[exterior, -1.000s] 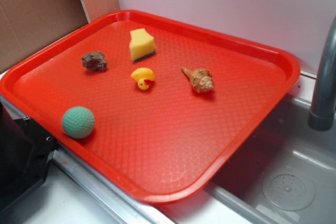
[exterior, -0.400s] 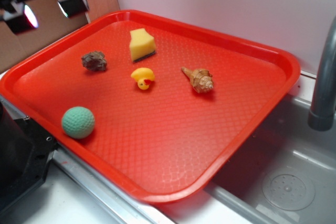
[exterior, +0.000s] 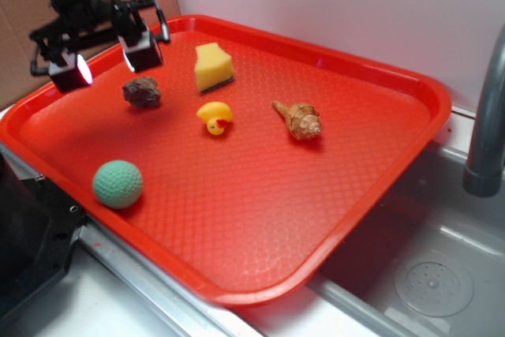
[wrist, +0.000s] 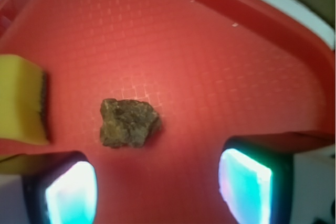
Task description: Grab the rock.
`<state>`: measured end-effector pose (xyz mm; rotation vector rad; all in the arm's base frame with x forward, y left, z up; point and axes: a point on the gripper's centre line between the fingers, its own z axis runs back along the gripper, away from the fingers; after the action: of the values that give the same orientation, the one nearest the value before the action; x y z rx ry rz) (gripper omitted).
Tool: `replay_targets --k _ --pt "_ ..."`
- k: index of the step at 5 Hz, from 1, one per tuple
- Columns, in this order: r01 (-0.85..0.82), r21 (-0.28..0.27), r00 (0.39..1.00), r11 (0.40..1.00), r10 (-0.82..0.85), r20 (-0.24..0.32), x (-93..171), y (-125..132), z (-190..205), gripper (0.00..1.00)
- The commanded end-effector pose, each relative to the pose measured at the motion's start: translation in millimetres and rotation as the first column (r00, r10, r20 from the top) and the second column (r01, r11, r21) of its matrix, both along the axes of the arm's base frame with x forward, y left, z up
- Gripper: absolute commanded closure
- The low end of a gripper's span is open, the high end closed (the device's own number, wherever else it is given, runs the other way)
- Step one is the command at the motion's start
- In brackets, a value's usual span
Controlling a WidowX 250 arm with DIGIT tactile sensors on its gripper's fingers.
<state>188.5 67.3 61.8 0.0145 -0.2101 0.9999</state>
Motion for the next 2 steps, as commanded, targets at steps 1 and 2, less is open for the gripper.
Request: replay_targets --k 1,2 --pt "-0.028 0.008 0.998 1.0 0.028 0.056 15.4 15.4 -10.0 0.0" --pt "-0.035 0.011 0.998 0.999 0.034 0.051 24.9 20.9 -19.1 0.0"
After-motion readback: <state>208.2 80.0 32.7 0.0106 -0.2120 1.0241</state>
